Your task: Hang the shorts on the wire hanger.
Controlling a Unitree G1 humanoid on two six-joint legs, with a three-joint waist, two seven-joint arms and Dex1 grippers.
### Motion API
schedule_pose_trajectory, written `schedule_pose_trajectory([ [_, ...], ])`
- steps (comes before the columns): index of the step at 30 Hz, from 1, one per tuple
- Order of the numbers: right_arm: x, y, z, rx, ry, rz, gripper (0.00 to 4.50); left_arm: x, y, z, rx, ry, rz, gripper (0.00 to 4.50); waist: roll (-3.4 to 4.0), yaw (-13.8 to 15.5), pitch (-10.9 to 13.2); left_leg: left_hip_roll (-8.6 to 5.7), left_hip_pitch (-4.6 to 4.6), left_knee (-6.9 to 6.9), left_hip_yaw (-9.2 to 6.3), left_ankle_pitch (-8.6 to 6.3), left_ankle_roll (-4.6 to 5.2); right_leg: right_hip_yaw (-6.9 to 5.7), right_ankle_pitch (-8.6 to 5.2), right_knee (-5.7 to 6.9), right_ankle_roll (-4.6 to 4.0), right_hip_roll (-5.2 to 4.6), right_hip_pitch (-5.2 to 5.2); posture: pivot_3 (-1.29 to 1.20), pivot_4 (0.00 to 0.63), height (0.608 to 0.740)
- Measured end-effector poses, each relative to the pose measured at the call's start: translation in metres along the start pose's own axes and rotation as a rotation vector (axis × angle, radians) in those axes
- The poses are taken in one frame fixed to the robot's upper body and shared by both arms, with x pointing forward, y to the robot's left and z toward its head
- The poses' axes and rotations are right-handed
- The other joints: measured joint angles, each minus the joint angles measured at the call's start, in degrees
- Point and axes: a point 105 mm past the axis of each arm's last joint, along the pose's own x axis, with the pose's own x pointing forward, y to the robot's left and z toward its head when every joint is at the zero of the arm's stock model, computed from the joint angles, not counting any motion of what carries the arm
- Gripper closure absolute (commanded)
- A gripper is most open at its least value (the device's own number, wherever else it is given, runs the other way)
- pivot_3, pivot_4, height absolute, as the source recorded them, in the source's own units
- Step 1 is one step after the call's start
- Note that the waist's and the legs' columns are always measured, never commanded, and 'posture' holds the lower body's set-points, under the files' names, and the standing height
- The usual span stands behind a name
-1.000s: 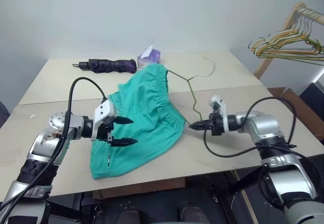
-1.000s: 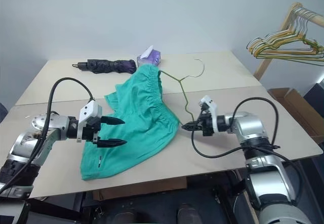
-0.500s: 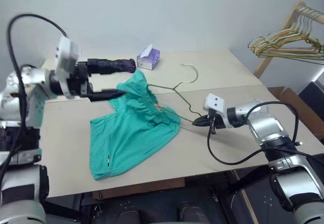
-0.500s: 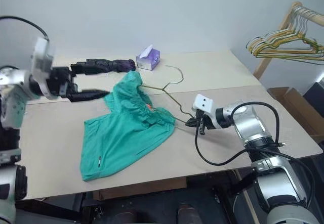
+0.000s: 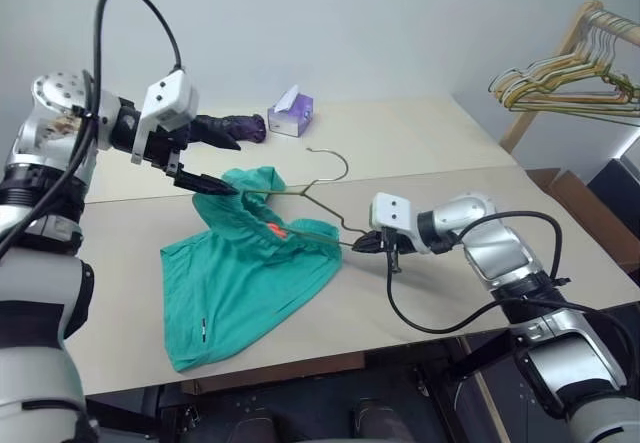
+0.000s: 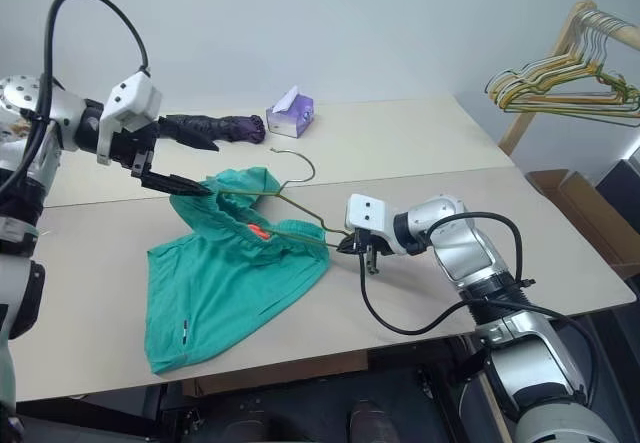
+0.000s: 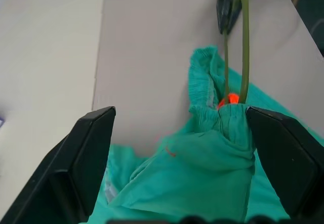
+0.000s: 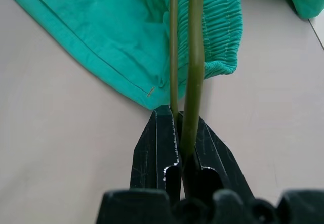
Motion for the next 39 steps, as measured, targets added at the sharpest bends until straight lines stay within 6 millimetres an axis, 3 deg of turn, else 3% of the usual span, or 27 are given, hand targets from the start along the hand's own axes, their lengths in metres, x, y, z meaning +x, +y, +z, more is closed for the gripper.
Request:
schedule_pose_trajectory([
  [6,0.003,0.003,-0.001,0.025,0.017,0.012,4.5,0.012,-0.01,-0.009,-0.026,0.024,-0.089,0.05,0.03,-0.1,0.02,0.01,0.01,0.04,0.0,0.0,0.0,0.02,-0.01,0.08,0.01,0.01,-0.03,-0.05,0.0,0.74],
  [13,0.003,0.003,-0.002,0.037,0.029,0.013,4.5,0.002,-0.017,-0.019,-0.05,0.05,-0.099,0.05,0.03,-0.04,0.02,0.01,-0.01,0.05,0.01,0.0,0.0,0.02,-0.01,0.08,0.02,0.01,-0.05,-0.05,0.0,0.74],
  [21,0.003,0.005,0.005,0.023,0.024,0.024,4.5,0.009,-0.021,-0.024,-0.042,0.055,-0.134,0.05,0.03,0.01,0.03,0.01,-0.04,0.14,0.0,-0.01,0.01,0.01,-0.02,0.09,0.03,0.01,-0.05,-0.05,0.0,0.74],
  [24,0.002,0.006,0.008,0.016,0.02,0.033,4.5,0.013,-0.022,-0.025,-0.039,0.059,-0.15,0.59,0.03,0.01,0.03,0.01,-0.05,0.16,0.0,-0.01,0.02,0.01,-0.02,0.1,0.03,0.01,-0.05,-0.05,0.0,0.74],
  [29,0.002,0.006,0.008,0.018,0.022,0.034,4.5,0.017,-0.023,-0.024,-0.041,0.048,-0.162,1.88,0.03,-0.1,0.03,0.01,-0.05,0.18,0.0,-0.02,0.04,0.01,-0.02,0.11,0.03,0.01,-0.05,-0.05,0.0,0.74],
  [36,0.002,0.007,0.01,0.015,0.021,0.035,4.5,0.018,-0.024,-0.026,-0.032,0.048,-0.167,4.04,0.03,-0.04,0.03,0.01,-0.06,0.21,0.0,-0.02,0.04,0.01,-0.02,0.11,0.03,0.01,-0.05,-0.05,0.0,0.74],
  [39,0.003,0.007,0.01,0.021,0.022,0.033,4.5,0.018,-0.025,-0.027,-0.031,0.051,-0.171,4.39,0.03,-0.07,0.03,0.01,-0.06,0.21,0.0,-0.02,0.04,0.01,-0.02,0.12,0.03,0.01,-0.05,-0.05,0.0,0.74],
])
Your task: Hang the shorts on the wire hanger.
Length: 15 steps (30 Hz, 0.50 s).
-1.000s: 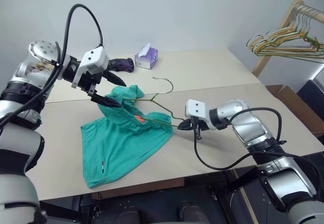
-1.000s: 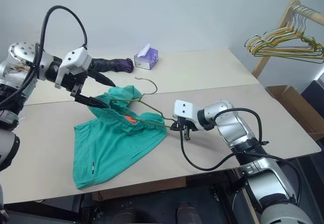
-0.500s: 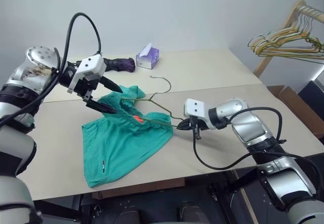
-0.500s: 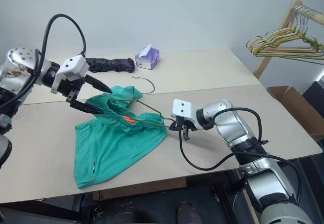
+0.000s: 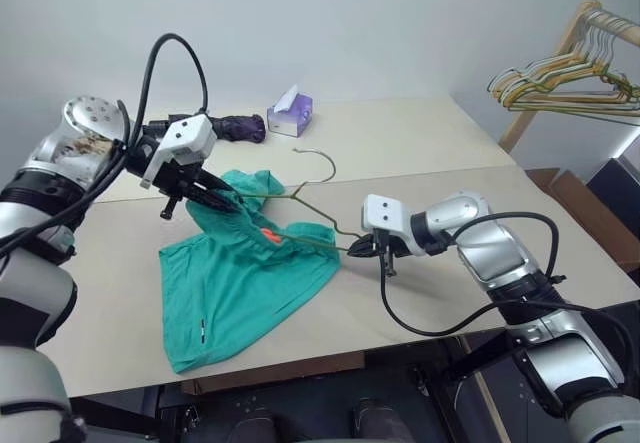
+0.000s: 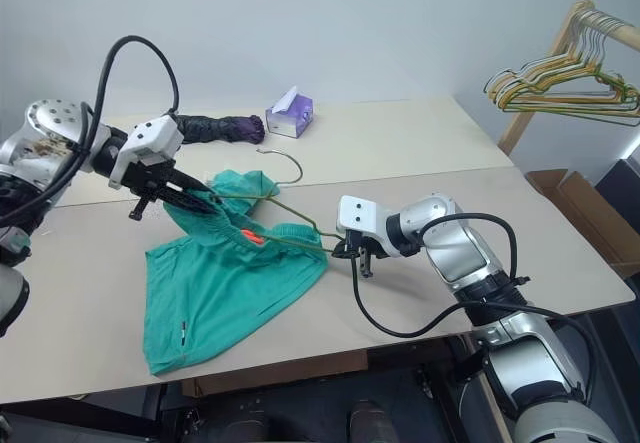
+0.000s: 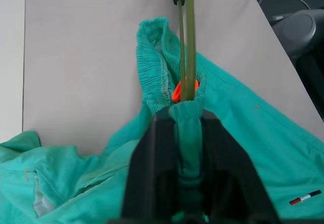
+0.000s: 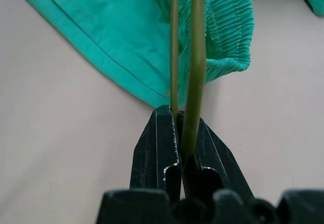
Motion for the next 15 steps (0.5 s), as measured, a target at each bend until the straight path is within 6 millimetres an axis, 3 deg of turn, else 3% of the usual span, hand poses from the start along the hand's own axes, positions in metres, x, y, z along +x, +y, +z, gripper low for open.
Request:
schedule_pose_trajectory([
  [7,0.008,-0.006,0.007,-0.02,-0.05,-0.076,4.5,-0.006,0.006,-0.004,0.025,0.022,0.049,4.39,0.0,-0.01,0.0,0.0,0.0,0.04,0.0,0.0,0.0,0.0,0.0,0.06,0.0,0.0,0.0,-0.05,0.0,0.74],
  [10,0.006,-0.01,0.008,-0.017,-0.062,-0.108,3.63,-0.008,0.008,-0.004,0.038,0.025,0.067,4.39,0.0,0.06,0.0,0.0,0.0,0.06,0.0,0.0,0.0,0.0,0.0,0.08,0.0,0.0,0.0,-0.05,0.0,0.74],
  [15,0.0,-0.015,0.026,-0.079,-0.129,-0.153,1.95,-0.001,0.011,-0.006,0.047,0.035,0.062,4.39,0.0,0.04,0.0,0.0,-0.01,0.09,0.0,0.0,0.0,0.0,0.0,0.11,0.0,0.0,0.0,-0.05,0.0,0.74],
])
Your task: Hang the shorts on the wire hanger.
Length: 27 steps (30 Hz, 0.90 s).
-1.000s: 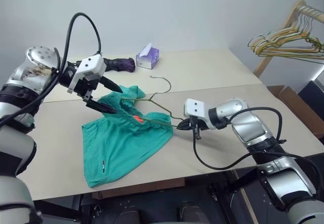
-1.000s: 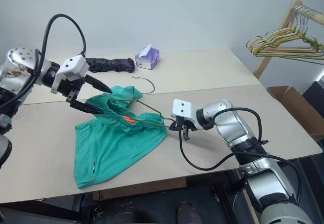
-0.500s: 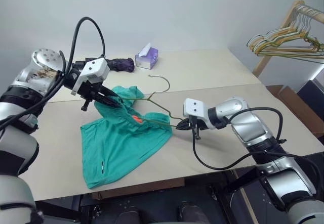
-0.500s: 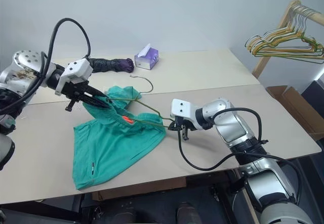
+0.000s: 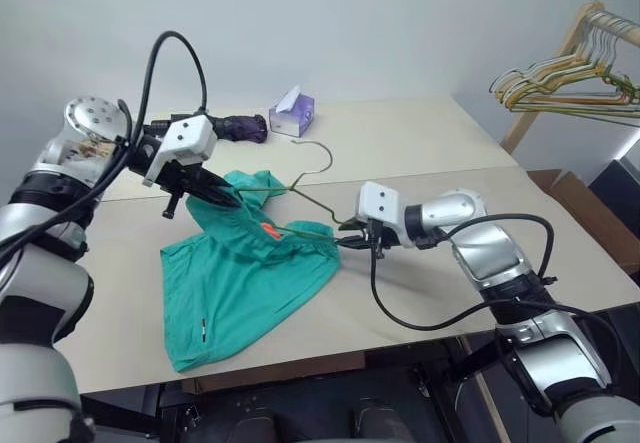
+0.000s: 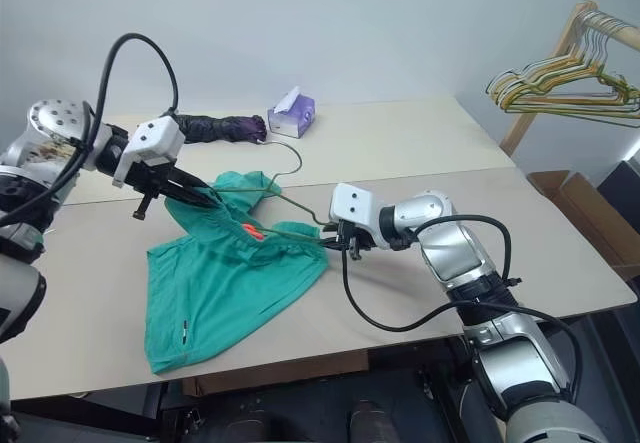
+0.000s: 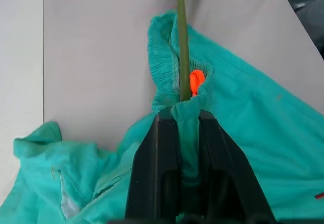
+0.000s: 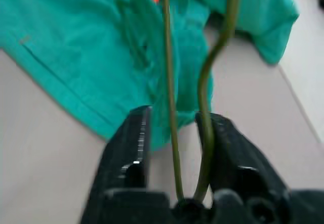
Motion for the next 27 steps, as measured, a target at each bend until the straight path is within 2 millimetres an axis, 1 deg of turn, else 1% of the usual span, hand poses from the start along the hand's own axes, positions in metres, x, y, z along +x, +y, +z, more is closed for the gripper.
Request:
schedule_pose_trajectory([
  [2,-0.004,-0.009,-0.003,0.005,0.012,-0.065,1.23,-0.003,0.002,0.0,-0.001,-0.002,0.019,4.39,0.0,-0.01,0.0,0.0,0.0,0.01,0.01,0.0,0.0,0.0,0.0,0.01,0.0,0.0,0.0,-0.06,0.0,0.74],
  [4,-0.013,-0.023,-0.01,0.026,0.033,-0.151,0.61,-0.005,0.003,-0.002,-0.005,0.001,0.033,4.39,0.0,-0.02,0.0,0.0,0.0,0.02,0.01,0.0,0.0,0.0,0.0,0.03,0.0,0.0,0.0,-0.06,0.0,0.74],
  [6,-0.032,-0.042,-0.014,0.099,0.034,-0.265,0.61,-0.004,0.007,-0.003,0.0,-0.004,0.054,4.39,0.0,0.05,0.0,0.0,-0.01,0.03,0.01,0.0,0.0,0.0,0.0,0.06,0.0,0.0,-0.02,-0.06,0.0,0.74],
  [7,-0.038,-0.047,-0.013,0.119,0.026,-0.29,0.61,-0.005,0.008,-0.003,0.001,-0.006,0.062,4.39,0.0,0.08,0.0,0.0,-0.01,0.04,0.01,0.0,0.0,0.0,0.0,0.06,-0.01,0.0,-0.02,-0.06,0.0,0.74],
  [9,-0.063,-0.054,-0.014,0.174,0.013,-0.352,0.61,-0.005,0.01,-0.004,-0.002,-0.007,0.076,4.39,0.0,0.15,0.01,-0.01,-0.04,0.04,0.01,0.0,0.0,-0.01,-0.01,0.03,0.0,-0.02,-0.02,-0.06,0.0,0.74],
  [11,-0.083,-0.052,-0.021,0.217,0.017,-0.391,0.61,-0.006,0.012,-0.004,-0.005,-0.014,0.091,4.39,-0.01,0.25,0.0,-0.01,-0.12,0.05,-0.02,-0.02,0.03,-0.04,-0.01,-0.04,0.01,-0.02,-0.02,-0.06,0.0,0.74],
  [12,-0.092,-0.046,-0.03,0.274,0.028,-0.407,0.61,-0.008,0.013,-0.003,-0.007,-0.027,0.107,4.39,-0.01,0.22,0.0,0.0,-0.13,0.06,-0.02,-0.03,0.05,-0.05,-0.01,-0.08,0.01,-0.02,-0.01,-0.06,0.0,0.74],
  [14,-0.095,-0.035,-0.043,0.351,0.037,-0.397,0.61,-0.011,0.014,-0.002,-0.009,-0.037,0.123,4.39,-0.02,-0.02,0.0,0.0,-0.12,0.08,0.0,-0.03,0.06,-0.03,-0.01,-0.06,0.01,-0.02,-0.01,-0.06,0.0,0.74],
  [16,-0.09,-0.012,-0.059,0.445,0.051,-0.35,0.61,-0.011,0.016,0.002,-0.003,-0.057,0.13,4.39,-0.02,-0.19,0.0,0.0,-0.1,0.08,0.0,-0.04,0.06,-0.01,-0.01,-0.01,0.01,0.0,-0.02,-0.06,0.0,0.74],
  [17,-0.084,0.001,-0.066,0.493,0.05,-0.322,0.61,-0.012,0.016,0.002,-0.004,-0.062,0.135,4.39,-0.02,-0.32,0.0,0.01,-0.07,0.08,0.0,-0.04,0.06,0.0,-0.02,0.02,0.01,0.01,-0.02,-0.06,0.0,0.74],
  [19,-0.068,0.02,-0.074,0.558,0.046,-0.275,0.61,-0.014,0.017,0.003,-0.009,-0.071,0.144,4.39,-0.01,-0.61,0.0,0.01,-0.03,0.08,0.02,-0.04,0.06,0.05,-0.02,0.1,0.02,0.01,-0.02,-0.06,0.0,0.74],
  [20,-0.056,0.029,-0.075,0.582,0.033,-0.248,0.61,-0.016,0.018,0.004,-0.01,-0.077,0.151,4.39,-0.01,-0.85,0.0,0.01,-0.01,0.1,0.02,-0.04,0.06,0.05,-0.02,0.15,0.02,0.01,-0.02,-0.06,0.0,0.74],
  [21,-0.042,0.034,-0.07,0.603,-0.002,-0.226,0.61,-0.017,0.018,0.005,-0.011,-0.083,0.159,4.39,-0.01,-1.13,0.0,0.0,0.01,0.1,0.02,-0.03,0.06,0.05,-0.02,0.18,0.02,0.01,-0.02,-0.06,0.0,0.74],
  [22,-0.033,0.038,-0.066,0.614,-0.026,-0.208,0.61,-0.018,0.019,0.007,-0.007,-0.085,0.16,4.39,-0.01,-1.38,0.0,0.0,0.06,0.1,0.01,-0.04,0.06,0.06,-0.02,0.2,0.02,0.01,0.02,-0.06,0.0,0.74],
  [24,-0.01,0.042,-0.053,0.645,-0.092,-0.177,0.61,-0.019,0.02,0.01,0.005,-0.086,0.163,4.39,0.0,-1.58,0.01,0.01,0.09,0.09,0.0,-0.04,0.06,0.06,-0.03,0.2,0.03,0.02,0.05,-0.05,0.0,0.74],
  [27,0.016,0.032,-0.037,0.685,-0.166,-0.17,0.61,-0.019,0.02,0.012,0.01,-0.085,0.161,4.39,0.0,-1.62,0.01,0.0,0.06,0.09,-0.02,-0.04,0.06,0.06,-0.02,0.19,0.02,0.01,0.03,-0.04,0.0,0.74],
])
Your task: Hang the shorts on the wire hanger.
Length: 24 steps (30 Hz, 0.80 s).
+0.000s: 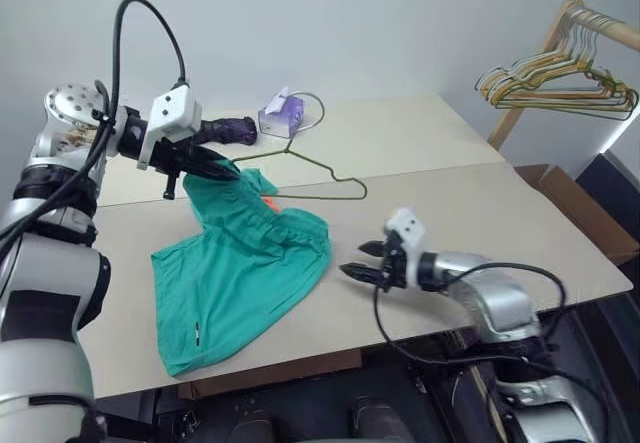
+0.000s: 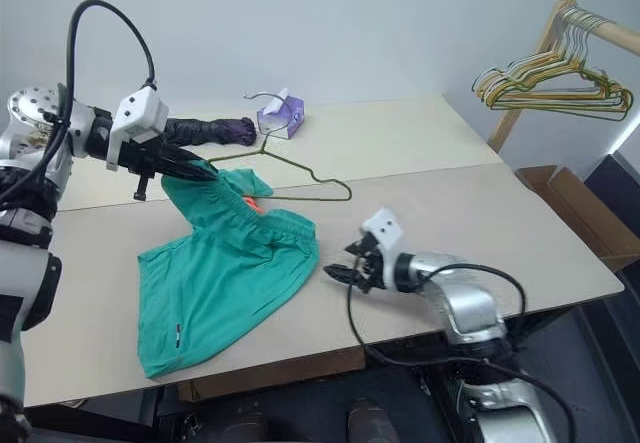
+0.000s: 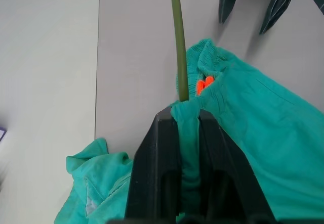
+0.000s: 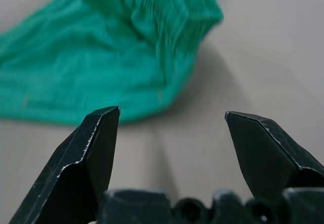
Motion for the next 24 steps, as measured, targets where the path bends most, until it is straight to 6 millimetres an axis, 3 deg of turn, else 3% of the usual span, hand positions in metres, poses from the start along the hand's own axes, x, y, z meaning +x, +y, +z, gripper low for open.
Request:
schedule_pose_trajectory([
  [5,0.027,-0.006,0.012,0.029,-0.035,-0.015,0.61,-0.002,0.0,0.0,-0.008,0.002,0.003,4.39,-0.01,0.23,0.0,0.0,-0.08,0.01,-0.07,0.0,0.0,-0.07,0.0,-0.06,0.01,-0.02,0.0,-0.04,0.0,0.74],
  [7,0.032,-0.008,0.005,0.054,-0.019,-0.015,0.99,-0.002,0.0,0.0,-0.009,0.001,0.005,4.39,-0.01,0.28,0.0,-0.01,-0.1,0.01,-0.08,0.0,0.0,-0.09,0.0,-0.05,0.01,-0.04,0.0,-0.03,0.0,0.74],
  [10,0.039,-0.007,-0.006,0.097,0.008,-0.005,1.9,-0.003,0.001,0.001,-0.006,-0.005,0.008,4.39,-0.01,0.13,0.0,-0.01,-0.1,0.02,-0.1,0.0,0.0,-0.09,-0.01,-0.02,0.01,-0.03,-0.02,-0.03,0.0,0.74],
  [15,0.041,-0.006,-0.007,0.103,0.011,0.0,3.72,-0.003,0.002,0.004,0.004,-0.014,0.013,4.39,-0.01,0.07,0.0,-0.01,-0.09,0.02,-0.12,0.0,0.0,-0.09,0.0,-0.01,0.01,-0.02,-0.02,-0.02,0.0,0.74],
  [18,0.04,-0.006,-0.006,0.098,0.005,-0.002,4.49,-0.004,0.001,0.004,0.004,-0.019,0.016,4.39,-0.01,0.09,0.0,-0.01,-0.09,0.02,-0.12,0.0,0.0,-0.09,0.0,-0.01,0.01,-0.02,-0.03,-0.02,0.0,0.74],
  [24,0.036,-0.013,-0.008,0.105,0.008,-0.026,4.49,-0.008,-0.002,0.003,-0.017,-0.033,0.015,4.39,-0.01,0.11,0.0,-0.01,-0.1,0.02,-0.13,0.0,0.0,-0.09,-0.01,0.0,0.01,-0.02,-0.03,-0.02,0.0,0.74],
])
